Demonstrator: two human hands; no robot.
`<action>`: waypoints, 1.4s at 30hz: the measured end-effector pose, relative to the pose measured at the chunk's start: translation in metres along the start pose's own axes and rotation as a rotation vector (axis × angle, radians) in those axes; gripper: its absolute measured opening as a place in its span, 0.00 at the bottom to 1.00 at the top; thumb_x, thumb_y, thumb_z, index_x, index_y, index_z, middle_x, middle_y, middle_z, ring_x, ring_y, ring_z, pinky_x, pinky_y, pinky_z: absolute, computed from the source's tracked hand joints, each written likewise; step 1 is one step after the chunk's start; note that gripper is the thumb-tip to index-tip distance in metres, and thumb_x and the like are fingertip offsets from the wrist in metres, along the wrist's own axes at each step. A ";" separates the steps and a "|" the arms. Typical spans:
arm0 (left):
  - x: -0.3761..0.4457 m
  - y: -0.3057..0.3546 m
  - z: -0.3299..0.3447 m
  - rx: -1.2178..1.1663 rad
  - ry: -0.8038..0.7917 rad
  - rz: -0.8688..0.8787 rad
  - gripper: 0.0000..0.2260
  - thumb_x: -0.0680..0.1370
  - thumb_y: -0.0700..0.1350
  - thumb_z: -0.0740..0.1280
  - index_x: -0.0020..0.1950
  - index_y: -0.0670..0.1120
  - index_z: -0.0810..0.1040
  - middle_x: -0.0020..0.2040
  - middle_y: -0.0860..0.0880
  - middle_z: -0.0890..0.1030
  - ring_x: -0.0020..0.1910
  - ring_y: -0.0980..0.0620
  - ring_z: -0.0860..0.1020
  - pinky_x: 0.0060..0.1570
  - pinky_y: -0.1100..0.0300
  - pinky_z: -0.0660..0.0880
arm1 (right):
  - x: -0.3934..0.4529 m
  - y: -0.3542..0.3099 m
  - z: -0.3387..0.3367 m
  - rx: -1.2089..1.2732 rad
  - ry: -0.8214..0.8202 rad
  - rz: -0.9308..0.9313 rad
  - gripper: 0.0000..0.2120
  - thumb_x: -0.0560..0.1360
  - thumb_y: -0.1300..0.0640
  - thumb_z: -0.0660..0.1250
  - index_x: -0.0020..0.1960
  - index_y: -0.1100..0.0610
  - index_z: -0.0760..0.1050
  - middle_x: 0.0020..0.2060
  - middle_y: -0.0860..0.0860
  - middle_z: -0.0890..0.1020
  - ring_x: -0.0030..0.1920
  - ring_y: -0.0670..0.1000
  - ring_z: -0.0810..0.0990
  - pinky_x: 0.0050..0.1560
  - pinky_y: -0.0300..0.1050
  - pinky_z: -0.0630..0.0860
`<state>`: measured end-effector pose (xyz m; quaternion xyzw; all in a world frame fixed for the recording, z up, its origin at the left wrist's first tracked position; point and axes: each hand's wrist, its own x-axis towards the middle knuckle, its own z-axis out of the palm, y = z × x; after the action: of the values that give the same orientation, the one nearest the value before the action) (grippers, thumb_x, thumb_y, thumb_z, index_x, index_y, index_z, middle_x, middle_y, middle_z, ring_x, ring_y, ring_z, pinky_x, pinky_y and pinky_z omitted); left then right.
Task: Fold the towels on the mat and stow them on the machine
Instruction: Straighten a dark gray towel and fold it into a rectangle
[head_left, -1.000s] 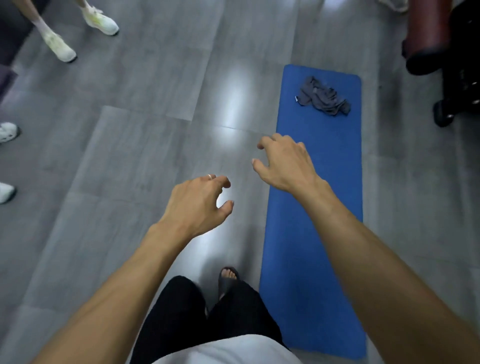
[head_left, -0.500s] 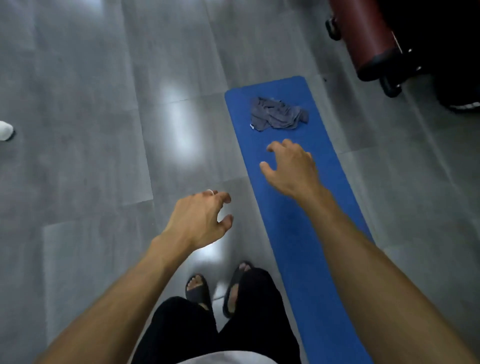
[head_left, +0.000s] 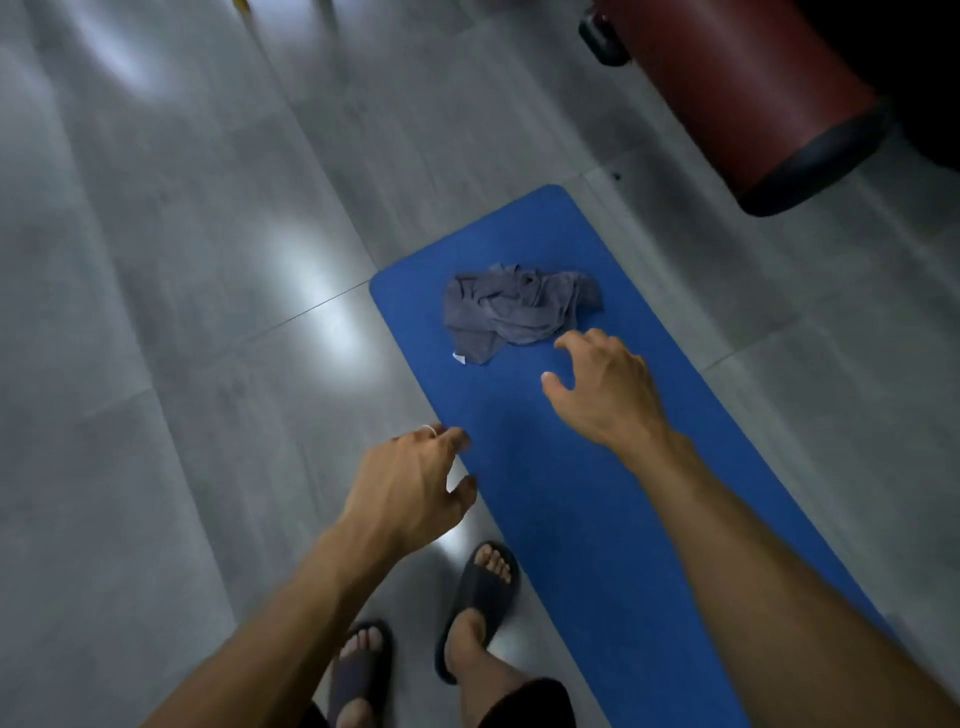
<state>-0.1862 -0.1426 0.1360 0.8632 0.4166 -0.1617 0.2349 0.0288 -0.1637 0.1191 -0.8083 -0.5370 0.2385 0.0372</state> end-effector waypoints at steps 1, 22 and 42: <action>0.031 -0.007 0.008 0.012 -0.005 0.021 0.19 0.78 0.56 0.62 0.67 0.53 0.72 0.61 0.53 0.78 0.55 0.52 0.79 0.49 0.58 0.76 | 0.023 0.011 0.014 0.007 -0.002 0.022 0.19 0.78 0.47 0.62 0.65 0.56 0.71 0.59 0.55 0.75 0.60 0.57 0.73 0.59 0.55 0.69; 0.539 -0.164 0.252 0.295 0.266 0.515 0.28 0.71 0.57 0.69 0.67 0.47 0.69 0.60 0.45 0.76 0.62 0.42 0.73 0.66 0.45 0.64 | 0.350 0.182 0.320 -0.009 0.089 0.079 0.09 0.81 0.50 0.57 0.53 0.52 0.73 0.51 0.56 0.79 0.58 0.58 0.75 0.63 0.52 0.65; 0.341 0.160 0.315 0.320 0.058 1.152 0.09 0.82 0.55 0.54 0.48 0.50 0.61 0.49 0.46 0.75 0.52 0.43 0.75 0.45 0.53 0.66 | -0.044 0.327 0.243 -0.268 0.182 0.810 0.24 0.77 0.38 0.59 0.57 0.57 0.77 0.56 0.60 0.79 0.55 0.61 0.78 0.45 0.46 0.69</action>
<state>0.1196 -0.1794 -0.2463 0.9788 -0.1419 -0.0450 0.1405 0.1903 -0.3875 -0.1840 -0.9691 -0.1976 0.0896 -0.1175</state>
